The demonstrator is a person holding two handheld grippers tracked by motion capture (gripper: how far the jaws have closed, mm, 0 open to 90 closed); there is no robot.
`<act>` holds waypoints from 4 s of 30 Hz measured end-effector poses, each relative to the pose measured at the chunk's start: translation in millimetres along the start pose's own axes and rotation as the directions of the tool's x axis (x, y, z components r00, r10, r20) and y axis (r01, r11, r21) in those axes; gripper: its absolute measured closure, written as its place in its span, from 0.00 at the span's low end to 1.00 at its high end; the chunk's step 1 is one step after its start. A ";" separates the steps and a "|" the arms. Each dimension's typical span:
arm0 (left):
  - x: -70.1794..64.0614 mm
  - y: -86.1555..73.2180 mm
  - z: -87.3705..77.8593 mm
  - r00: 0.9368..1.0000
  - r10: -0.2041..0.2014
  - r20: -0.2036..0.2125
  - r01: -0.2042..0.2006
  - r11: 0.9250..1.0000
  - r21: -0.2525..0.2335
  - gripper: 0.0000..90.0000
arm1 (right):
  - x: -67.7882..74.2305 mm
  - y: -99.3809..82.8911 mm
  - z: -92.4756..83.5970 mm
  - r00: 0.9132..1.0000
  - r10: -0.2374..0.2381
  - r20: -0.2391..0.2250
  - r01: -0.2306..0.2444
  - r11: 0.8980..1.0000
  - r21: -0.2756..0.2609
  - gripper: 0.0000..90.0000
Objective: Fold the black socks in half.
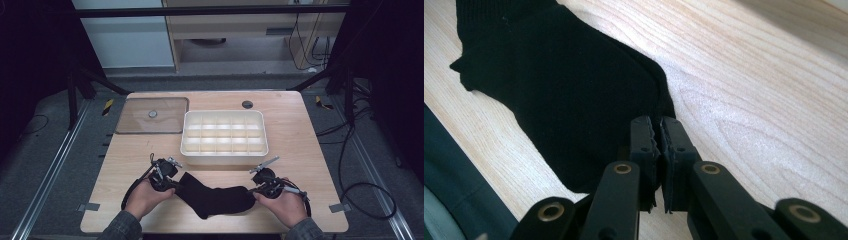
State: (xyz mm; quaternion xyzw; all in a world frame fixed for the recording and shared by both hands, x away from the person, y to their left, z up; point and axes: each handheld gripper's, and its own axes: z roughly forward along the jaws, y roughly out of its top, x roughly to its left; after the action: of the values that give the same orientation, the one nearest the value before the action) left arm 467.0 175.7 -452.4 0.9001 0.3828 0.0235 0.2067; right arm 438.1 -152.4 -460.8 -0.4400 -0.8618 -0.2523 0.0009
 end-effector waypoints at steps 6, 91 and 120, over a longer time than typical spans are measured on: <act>-1.1 0.9 -12.3 1.000 0.022 -0.018 -0.022 1.000 -0.004 0.88 | 2.0 1.7 1.7 1.000 -0.003 -0.009 0.003 0.999 -0.044 0.96; -65.5 42.1 6.4 0.986 0.152 0.073 -0.150 0.988 -0.026 0.89 | 36.7 41.6 42.6 0.996 -0.021 -0.090 0.015 0.997 -0.071 0.95; -42.2 28.2 -25.1 0.997 0.053 -0.057 -0.059 0.992 -0.115 0.33 | 33.3 36.6 41.5 0.996 -0.006 -0.094 -0.001 0.997 -0.075 0.94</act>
State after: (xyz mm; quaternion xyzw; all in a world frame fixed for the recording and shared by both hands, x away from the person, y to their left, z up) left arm 451.4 137.6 -413.5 0.8959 0.3607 0.0759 0.2479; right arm 454.7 -91.3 -473.8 -0.4262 -0.8513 -0.3051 0.0248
